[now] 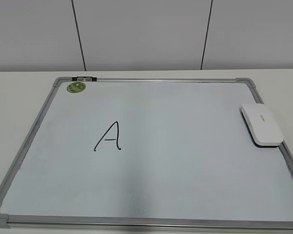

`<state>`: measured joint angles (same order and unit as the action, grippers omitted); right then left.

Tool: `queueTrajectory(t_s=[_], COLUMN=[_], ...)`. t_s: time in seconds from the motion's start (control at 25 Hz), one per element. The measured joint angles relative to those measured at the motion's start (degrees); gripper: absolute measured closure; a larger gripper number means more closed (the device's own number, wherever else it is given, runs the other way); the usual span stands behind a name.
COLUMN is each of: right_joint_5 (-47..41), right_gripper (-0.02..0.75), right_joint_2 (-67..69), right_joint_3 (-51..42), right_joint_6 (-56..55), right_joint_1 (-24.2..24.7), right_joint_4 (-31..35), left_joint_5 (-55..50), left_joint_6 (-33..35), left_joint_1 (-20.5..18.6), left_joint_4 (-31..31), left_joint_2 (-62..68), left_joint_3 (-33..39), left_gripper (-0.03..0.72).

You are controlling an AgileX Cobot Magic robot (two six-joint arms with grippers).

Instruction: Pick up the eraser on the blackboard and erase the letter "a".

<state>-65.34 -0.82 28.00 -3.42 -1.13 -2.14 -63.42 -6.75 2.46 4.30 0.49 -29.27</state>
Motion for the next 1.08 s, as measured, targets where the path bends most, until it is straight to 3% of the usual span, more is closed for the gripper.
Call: queueTrajectory(t_s=[1.08], right_joint_5=[0.0], right_gripper=[0.183], right_joint_2=[-0.1], right_joint_3=[0.0], right_joint_6=[0.0], right_joint_1=[0.1], right_joint_4=[0.0], left_joint_5=[0.0], left_joint_6=[0.0], left_joint_1=[0.0], left_joint_4=[0.0], left_joint_2=[0.0], left_joint_3=[0.0], left_gripper=[0.404])
